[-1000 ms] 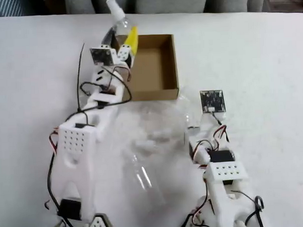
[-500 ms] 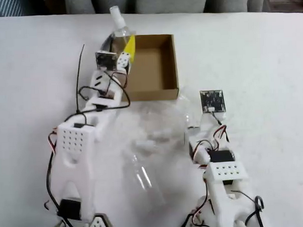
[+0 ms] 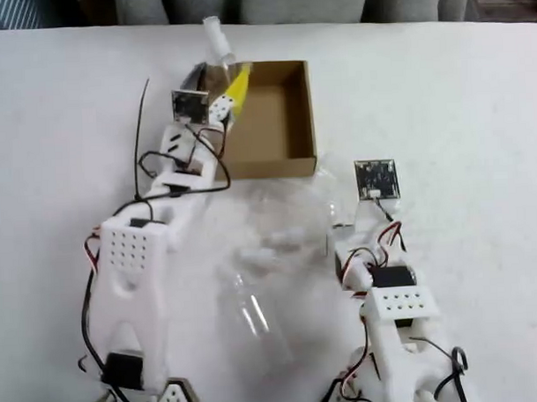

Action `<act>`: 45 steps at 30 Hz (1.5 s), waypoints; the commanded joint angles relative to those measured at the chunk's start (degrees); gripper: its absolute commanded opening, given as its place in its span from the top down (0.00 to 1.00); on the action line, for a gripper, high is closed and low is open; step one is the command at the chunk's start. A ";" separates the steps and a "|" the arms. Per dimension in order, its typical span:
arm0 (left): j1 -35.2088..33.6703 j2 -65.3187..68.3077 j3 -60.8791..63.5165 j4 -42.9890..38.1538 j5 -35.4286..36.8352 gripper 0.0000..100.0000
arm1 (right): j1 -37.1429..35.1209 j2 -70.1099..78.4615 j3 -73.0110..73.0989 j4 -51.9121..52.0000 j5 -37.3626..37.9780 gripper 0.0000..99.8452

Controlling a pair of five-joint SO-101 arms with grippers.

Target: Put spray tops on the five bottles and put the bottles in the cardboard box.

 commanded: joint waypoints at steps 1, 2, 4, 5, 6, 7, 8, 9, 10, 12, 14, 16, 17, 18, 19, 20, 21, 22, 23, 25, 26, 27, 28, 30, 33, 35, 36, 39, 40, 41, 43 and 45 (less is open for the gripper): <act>-1.10 -0.40 -1.05 3.69 -0.35 0.69 | 0.31 -0.92 -0.62 -1.01 0.00 0.98; -1.19 -0.40 -1.05 3.69 -0.35 0.69 | 0.31 -0.92 -0.62 -1.01 0.00 0.98; -1.27 -0.40 -0.97 3.96 -0.35 0.69 | 0.31 -0.92 -0.62 -1.01 0.00 0.98; -1.54 -0.31 -0.97 3.96 -0.26 0.68 | 0.31 -0.92 -0.62 -1.01 0.00 0.98; -1.71 -0.31 -0.97 3.96 -0.26 0.68 | 0.31 -0.92 -0.62 -1.01 0.00 0.98; -1.80 -0.40 -0.97 3.96 -0.26 0.68 | 0.31 -0.92 -0.62 -1.01 0.00 0.98; -1.80 -0.40 -0.97 3.96 -0.26 0.68 | 0.31 -0.92 -0.62 -1.01 0.00 0.98; -1.80 -0.48 -0.97 3.96 -0.26 0.68 | 0.31 -0.92 -0.62 -1.01 0.00 0.98; -1.80 -0.66 -0.88 3.96 -0.26 0.68 | 0.31 -0.92 -0.62 -1.01 0.00 0.98; -1.80 -1.01 -0.79 4.13 -0.26 0.68 | 0.31 -0.92 -0.62 -1.01 0.00 0.98; -1.80 -1.10 -0.70 4.13 -0.26 0.68 | 0.31 -0.92 -0.62 -1.01 0.00 0.98; -1.89 -1.36 -0.79 4.13 -0.26 0.68 | 0.31 -0.92 -0.62 -1.01 0.00 0.98; -2.24 -2.15 -0.44 4.22 -0.26 0.68 | 0.31 -0.92 -0.62 -1.01 0.00 0.98; -2.42 -3.21 -0.35 4.22 -0.26 0.68 | 0.31 -0.92 -0.62 -1.01 0.00 0.98; -2.59 -4.35 0.18 4.31 -0.26 0.69 | 0.31 -0.92 -0.62 -1.01 0.00 0.98; -2.86 -5.67 1.32 4.31 -0.26 0.69 | 0.31 -0.92 -0.62 -1.01 0.00 0.98; -2.86 -7.08 2.64 4.22 -0.26 0.68 | 0.31 -0.92 -0.62 -1.01 0.00 0.98; -2.77 -8.66 4.48 4.22 -0.26 0.68 | 0.31 -0.92 -0.62 -1.01 0.00 0.98; -2.51 -10.15 6.59 4.22 -0.26 0.68 | 0.31 -0.92 -0.62 -1.01 0.00 0.98; -1.98 -13.32 10.55 4.22 -0.26 0.68 | 0.31 -0.92 -0.62 -1.01 0.00 0.98; -1.71 -14.99 12.40 4.22 -0.53 0.68 | 0.31 -0.92 -0.62 -1.01 0.00 0.98; -1.63 -16.57 14.07 4.22 -0.53 0.68 | 0.31 -0.92 -0.62 -1.01 0.00 0.98; -1.45 -18.07 15.65 4.22 -0.53 0.68 | 0.31 -0.92 -0.62 -1.01 0.00 0.98; -1.27 -21.14 18.81 4.22 -0.44 0.68 | 0.31 -0.92 -0.62 -1.01 0.00 0.98; -1.19 -25.27 22.95 4.22 -0.35 0.68 | 0.31 -0.92 -0.62 -1.01 0.00 0.98; -1.19 -27.38 24.97 4.22 -0.35 0.68 | 0.31 -0.92 -0.62 -1.01 0.00 0.98; -1.19 -28.18 25.76 4.22 -0.35 0.68 | 0.31 -0.92 -0.62 -1.01 0.00 0.98; -1.19 -30.55 28.57 4.22 -0.35 0.68 | 0.31 -0.92 -0.62 -1.01 0.00 0.98; -1.10 -31.43 29.63 4.22 -0.35 0.68 | 0.31 -0.92 -0.62 -1.01 0.00 0.98; -0.84 -32.48 30.68 4.31 -0.44 0.69 | 0.31 -0.92 -0.62 -1.01 0.00 0.98; -0.31 -35.30 34.11 4.31 -0.35 0.69 | 0.31 -0.92 -0.62 -1.01 0.00 0.98; 0.04 -39.52 37.80 4.84 -0.35 0.69 | 0.31 -0.92 -0.62 -1.01 0.00 0.98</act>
